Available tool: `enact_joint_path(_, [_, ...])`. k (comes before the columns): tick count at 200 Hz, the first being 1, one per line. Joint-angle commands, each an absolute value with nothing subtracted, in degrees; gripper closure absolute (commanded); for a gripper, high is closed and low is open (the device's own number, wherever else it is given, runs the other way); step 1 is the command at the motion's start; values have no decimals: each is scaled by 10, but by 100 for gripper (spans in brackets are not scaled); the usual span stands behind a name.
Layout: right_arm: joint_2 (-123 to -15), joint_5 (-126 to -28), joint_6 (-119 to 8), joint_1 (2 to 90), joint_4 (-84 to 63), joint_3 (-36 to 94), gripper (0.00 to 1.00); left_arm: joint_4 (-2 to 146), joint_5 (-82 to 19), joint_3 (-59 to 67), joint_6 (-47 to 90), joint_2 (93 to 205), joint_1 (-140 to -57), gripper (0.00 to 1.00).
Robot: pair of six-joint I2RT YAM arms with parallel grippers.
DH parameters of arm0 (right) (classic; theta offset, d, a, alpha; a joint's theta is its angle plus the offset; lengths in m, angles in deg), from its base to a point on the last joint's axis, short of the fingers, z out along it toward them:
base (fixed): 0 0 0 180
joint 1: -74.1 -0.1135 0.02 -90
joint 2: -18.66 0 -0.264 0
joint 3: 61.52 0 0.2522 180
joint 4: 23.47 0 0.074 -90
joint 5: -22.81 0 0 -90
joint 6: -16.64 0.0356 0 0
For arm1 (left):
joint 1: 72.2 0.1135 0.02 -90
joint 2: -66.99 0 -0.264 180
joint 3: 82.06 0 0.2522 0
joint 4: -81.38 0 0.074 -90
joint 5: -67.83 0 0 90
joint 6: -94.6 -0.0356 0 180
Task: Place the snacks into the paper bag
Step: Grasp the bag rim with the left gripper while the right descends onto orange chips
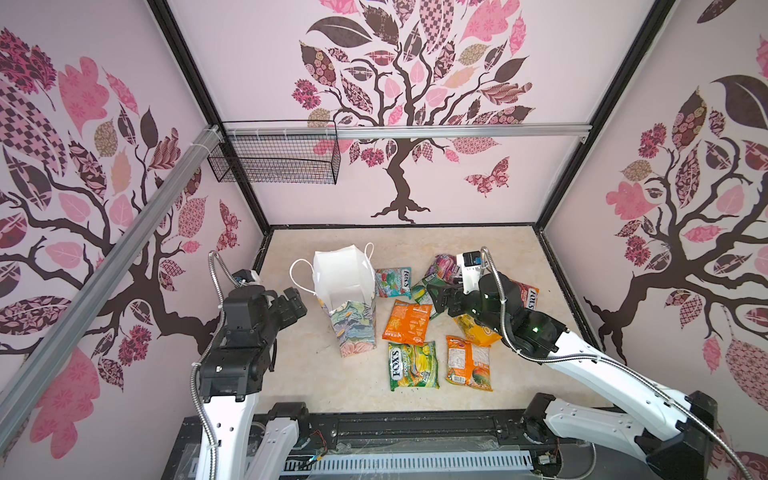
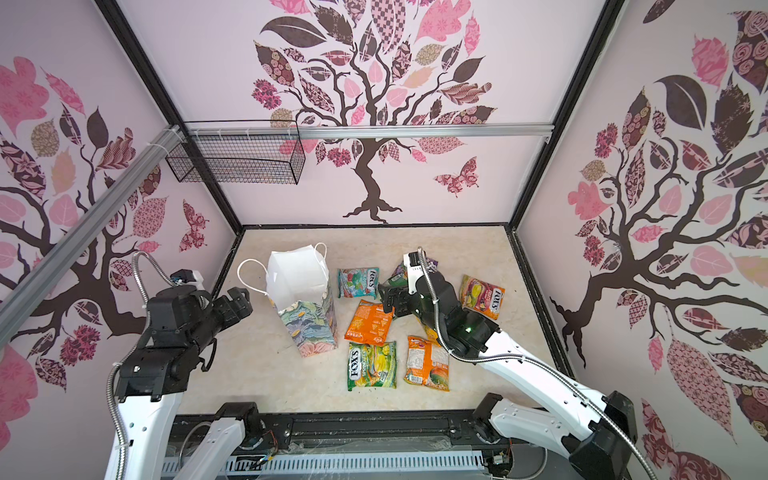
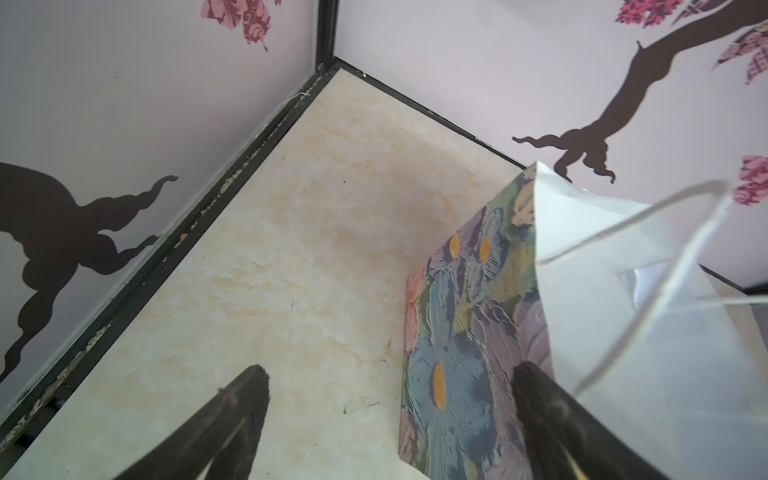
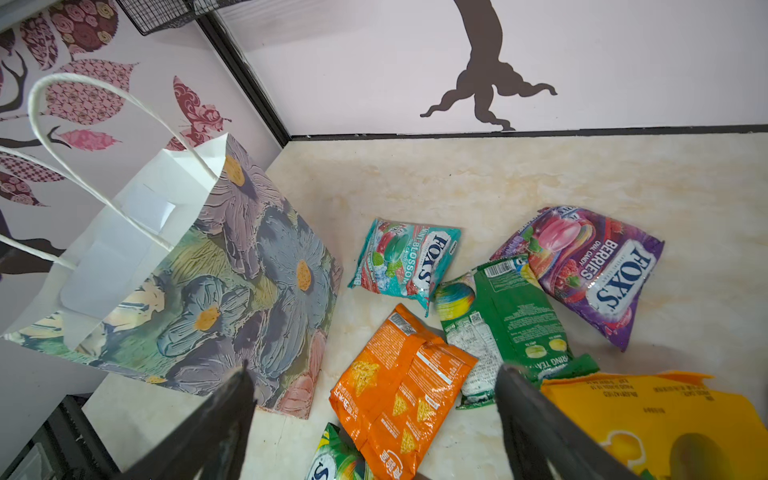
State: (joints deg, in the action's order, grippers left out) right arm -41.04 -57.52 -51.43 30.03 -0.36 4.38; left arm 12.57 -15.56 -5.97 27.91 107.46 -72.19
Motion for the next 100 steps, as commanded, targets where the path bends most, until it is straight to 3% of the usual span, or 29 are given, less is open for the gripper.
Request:
enact_joint_path(1, [-416,-558,-495,309,40,48,8,67,-194,8,253,1078,-720,8])
enact_joint_path(43, [-438,-671,-440,371,-28,5,9,106,-212,-25,254,1043,-720,12])
enact_joint_path(100, [-461,-693,-433,404,-56,-29,11,195,-268,-73,291,1032,-721,14])
